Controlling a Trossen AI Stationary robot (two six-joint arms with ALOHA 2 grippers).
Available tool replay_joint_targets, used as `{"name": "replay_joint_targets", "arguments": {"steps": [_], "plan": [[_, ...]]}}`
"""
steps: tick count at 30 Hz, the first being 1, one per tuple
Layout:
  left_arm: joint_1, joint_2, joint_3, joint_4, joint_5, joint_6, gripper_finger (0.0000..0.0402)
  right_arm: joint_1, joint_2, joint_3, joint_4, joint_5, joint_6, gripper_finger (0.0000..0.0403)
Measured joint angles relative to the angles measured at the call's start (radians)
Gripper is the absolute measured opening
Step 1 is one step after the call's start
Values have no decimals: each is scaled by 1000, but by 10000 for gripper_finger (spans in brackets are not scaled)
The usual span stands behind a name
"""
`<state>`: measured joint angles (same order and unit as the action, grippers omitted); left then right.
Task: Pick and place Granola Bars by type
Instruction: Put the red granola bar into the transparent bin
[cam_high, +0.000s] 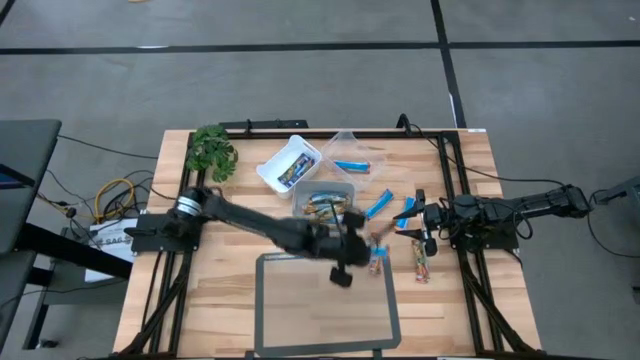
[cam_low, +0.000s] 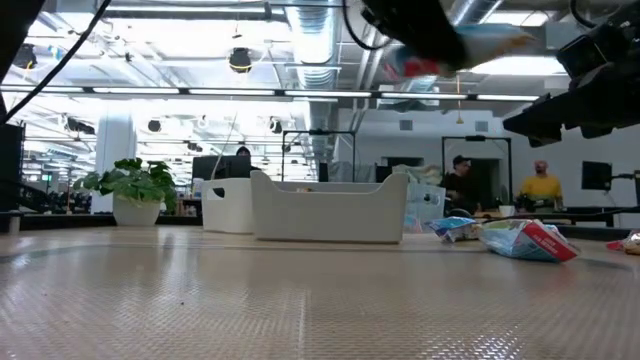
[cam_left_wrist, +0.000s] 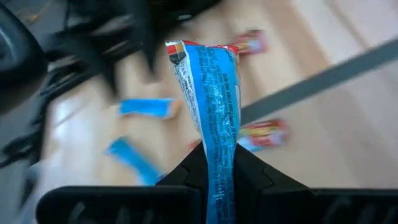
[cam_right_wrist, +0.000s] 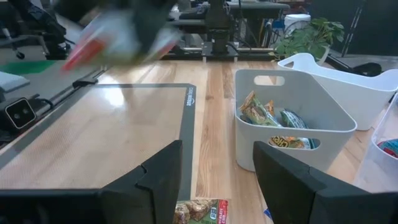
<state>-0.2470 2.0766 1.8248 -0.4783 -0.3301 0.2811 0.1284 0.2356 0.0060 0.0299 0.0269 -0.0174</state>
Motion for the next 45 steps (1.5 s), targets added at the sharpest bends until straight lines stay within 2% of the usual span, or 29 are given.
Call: {"name": "replay_joint_targets", "arguments": {"steps": [8, 14, 24, 32, 38, 45], "plan": [[155, -130, 0, -24, 6, 3, 29, 0, 0, 0, 0, 0, 0, 191], [298, -151, 0, -57, 11, 46, 29, 0, 0, 0, 0, 0, 0, 191], [498, -143, -47, -32, 146, 243, 30, 0, 0, 0, 0, 0, 0, 191], [558, -119, -46, -24, 196, 450, 30, 0, 0, 0, 0, 0, 0, 191], [590, -35, -36, 61, 202, 579, 29, 0, 1, 0, 4, 0, 0, 191], [625, 47, -2, 69, 243, 688, 24, 0, -1, 0, 1, 0, 0, 191]]}}
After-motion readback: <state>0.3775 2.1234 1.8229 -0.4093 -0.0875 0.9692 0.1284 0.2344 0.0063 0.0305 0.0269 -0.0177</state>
